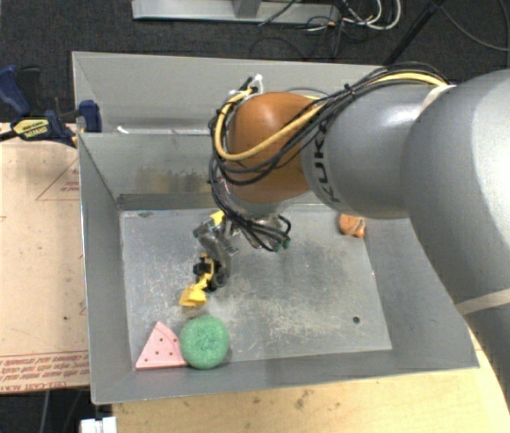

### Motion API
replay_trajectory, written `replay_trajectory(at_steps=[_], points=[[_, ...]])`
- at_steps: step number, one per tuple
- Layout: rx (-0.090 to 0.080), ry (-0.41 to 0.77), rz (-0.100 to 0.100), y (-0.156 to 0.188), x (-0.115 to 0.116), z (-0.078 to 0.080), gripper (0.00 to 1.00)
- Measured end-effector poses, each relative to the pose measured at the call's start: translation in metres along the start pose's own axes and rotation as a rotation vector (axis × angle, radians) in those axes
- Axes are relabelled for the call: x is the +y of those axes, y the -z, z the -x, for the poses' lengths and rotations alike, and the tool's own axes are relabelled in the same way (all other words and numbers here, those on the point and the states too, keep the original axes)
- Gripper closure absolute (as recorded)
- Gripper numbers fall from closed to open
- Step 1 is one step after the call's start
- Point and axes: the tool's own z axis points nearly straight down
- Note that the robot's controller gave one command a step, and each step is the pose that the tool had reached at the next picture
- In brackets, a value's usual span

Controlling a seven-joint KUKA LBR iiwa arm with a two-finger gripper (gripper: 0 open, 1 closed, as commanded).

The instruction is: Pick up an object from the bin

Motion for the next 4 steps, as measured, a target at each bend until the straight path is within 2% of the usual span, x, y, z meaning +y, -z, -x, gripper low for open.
replay_trajectory(at_steps=[1,2,3,4], points=[[0.012,0.038,0.004,-0.005,-0.002,-0.006,0.00],[0.022,0.053,0.005,-0.008,-0.004,-0.010,0.00],[0.022,0.212,0.006,-0.010,0.011,0.016,0.00],[0.022,0.318,0.009,-0.009,0.035,-0.012,0.00]])
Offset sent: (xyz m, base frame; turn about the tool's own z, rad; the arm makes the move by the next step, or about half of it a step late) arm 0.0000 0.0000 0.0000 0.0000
